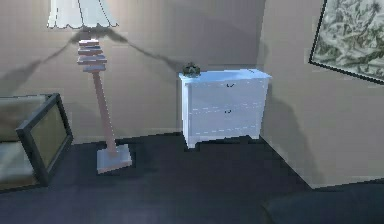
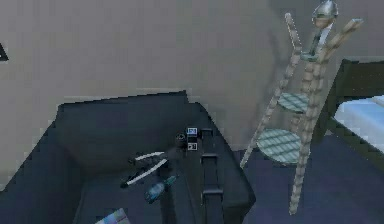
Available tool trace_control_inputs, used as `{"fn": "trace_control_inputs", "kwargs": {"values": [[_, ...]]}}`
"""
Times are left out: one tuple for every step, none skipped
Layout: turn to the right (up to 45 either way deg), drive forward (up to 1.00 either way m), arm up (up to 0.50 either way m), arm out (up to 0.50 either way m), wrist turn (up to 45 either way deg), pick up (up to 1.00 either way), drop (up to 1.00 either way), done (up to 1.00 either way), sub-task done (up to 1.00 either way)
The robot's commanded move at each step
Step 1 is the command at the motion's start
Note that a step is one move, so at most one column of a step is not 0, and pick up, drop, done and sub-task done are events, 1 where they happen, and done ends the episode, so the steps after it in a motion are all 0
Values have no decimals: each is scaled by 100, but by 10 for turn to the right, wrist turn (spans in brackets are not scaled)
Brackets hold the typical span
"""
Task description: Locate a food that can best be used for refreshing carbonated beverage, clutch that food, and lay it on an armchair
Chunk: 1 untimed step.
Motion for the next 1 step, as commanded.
{"fn": "trace_control_inputs", "kwargs": {"values": [[0, 0, 0, 0, 0, 0, 0, 100, 0]]}}
